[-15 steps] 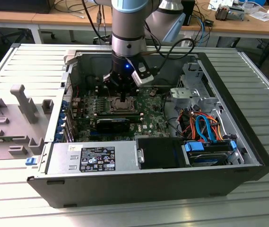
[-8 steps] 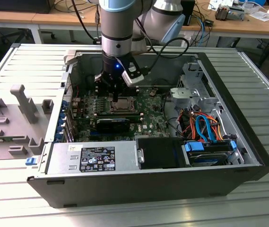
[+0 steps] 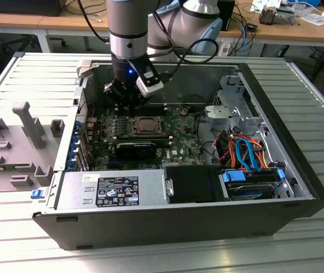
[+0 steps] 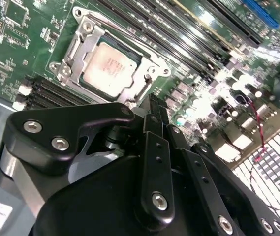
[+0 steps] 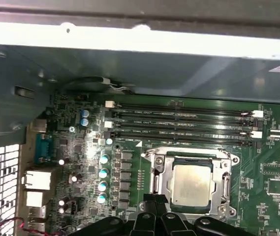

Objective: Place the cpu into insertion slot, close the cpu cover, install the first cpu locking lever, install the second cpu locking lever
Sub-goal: 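Install the second cpu locking lever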

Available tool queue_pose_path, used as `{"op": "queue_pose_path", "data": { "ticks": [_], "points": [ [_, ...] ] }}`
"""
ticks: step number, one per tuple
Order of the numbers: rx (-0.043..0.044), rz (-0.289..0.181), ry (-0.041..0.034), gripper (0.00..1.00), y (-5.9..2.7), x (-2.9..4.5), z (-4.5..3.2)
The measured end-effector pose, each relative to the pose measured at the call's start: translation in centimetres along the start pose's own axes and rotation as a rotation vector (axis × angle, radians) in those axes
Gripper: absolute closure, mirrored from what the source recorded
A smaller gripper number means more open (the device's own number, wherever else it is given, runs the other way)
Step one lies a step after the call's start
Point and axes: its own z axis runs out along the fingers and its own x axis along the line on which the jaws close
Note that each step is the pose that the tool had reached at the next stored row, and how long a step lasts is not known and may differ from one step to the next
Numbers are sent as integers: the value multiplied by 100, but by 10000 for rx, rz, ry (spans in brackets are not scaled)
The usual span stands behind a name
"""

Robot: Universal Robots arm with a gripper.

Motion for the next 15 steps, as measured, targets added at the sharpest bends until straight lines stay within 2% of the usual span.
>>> {"op": "queue_pose_path", "data": {
  "ticks": [8,10,15],
  "points": [
    [11,3,-153,89,83,185,-32],
    [12,2,-189,89,124,205,-59],
    [15,3,-218,89,197,229,-76]
  ]
}}
